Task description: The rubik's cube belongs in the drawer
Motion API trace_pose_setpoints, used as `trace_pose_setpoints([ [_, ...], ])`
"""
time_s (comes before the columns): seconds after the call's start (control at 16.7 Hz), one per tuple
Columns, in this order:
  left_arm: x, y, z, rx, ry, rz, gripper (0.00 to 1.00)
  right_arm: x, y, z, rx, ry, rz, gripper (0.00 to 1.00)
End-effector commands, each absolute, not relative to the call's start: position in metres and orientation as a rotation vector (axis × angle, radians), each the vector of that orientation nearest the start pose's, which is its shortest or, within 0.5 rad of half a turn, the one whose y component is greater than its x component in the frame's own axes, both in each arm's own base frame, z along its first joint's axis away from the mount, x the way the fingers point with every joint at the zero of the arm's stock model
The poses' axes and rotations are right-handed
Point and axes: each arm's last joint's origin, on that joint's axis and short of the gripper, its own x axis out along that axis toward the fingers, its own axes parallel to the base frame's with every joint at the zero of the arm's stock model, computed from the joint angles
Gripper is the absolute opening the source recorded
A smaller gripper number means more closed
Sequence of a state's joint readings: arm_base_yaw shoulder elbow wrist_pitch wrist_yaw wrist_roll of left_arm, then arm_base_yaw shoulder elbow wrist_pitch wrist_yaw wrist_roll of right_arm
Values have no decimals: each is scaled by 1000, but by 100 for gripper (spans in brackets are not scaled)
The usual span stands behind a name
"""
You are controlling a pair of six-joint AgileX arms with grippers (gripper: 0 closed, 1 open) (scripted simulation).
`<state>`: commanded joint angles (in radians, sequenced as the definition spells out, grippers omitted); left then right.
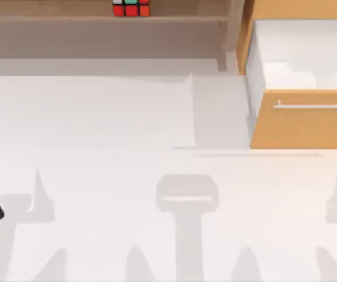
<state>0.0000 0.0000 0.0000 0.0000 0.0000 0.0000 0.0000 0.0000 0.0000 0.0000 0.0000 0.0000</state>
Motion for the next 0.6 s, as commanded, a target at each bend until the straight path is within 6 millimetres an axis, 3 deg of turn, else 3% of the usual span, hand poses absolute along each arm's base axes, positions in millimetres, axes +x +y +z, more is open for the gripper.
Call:
trace_pose_setpoints([
  [0.3, 106, -1, 160, 0, 0, 0, 100, 109, 1, 159, 20, 52, 11, 100],
  [0.6, 106, -1, 160, 0, 0, 0, 100, 126, 15, 164, 59, 265, 33, 100],
])
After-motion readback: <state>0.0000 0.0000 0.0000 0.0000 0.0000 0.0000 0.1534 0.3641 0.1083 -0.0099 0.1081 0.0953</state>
